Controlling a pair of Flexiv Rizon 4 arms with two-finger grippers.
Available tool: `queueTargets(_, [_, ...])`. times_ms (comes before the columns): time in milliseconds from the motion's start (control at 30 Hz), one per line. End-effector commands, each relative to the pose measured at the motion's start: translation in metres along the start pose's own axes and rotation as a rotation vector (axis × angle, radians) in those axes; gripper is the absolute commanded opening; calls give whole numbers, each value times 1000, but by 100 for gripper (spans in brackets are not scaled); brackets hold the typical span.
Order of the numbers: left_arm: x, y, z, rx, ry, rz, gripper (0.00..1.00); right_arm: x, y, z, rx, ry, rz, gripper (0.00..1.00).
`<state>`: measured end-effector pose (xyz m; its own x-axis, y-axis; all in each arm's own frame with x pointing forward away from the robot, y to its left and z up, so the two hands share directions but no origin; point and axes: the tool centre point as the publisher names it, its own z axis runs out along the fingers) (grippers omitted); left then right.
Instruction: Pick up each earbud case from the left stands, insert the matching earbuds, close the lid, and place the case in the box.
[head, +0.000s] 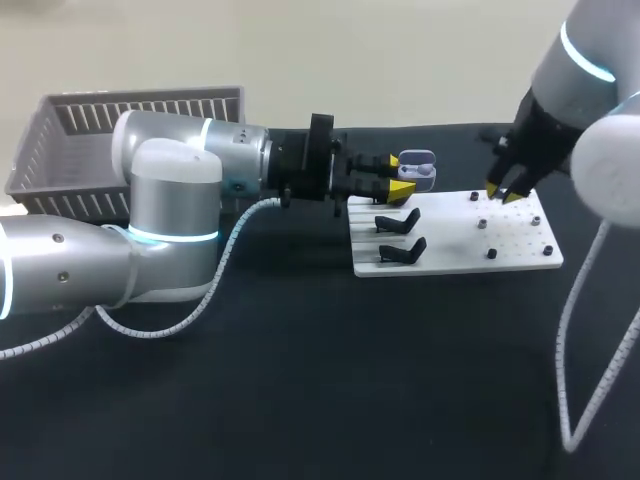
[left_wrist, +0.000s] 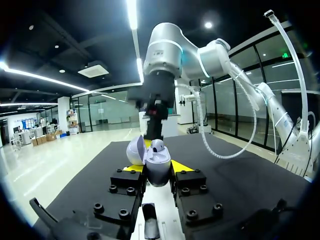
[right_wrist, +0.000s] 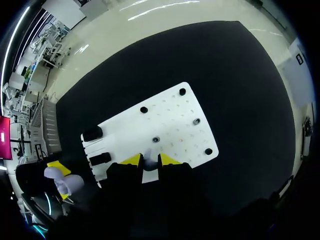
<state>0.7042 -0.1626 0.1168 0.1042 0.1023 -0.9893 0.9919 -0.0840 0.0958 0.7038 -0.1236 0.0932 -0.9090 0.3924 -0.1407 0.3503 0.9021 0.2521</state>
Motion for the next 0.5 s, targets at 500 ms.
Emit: queueTargets(500, [1,-1,0,-3,-1,2,0,29,38,-130,-27,47,-225,0])
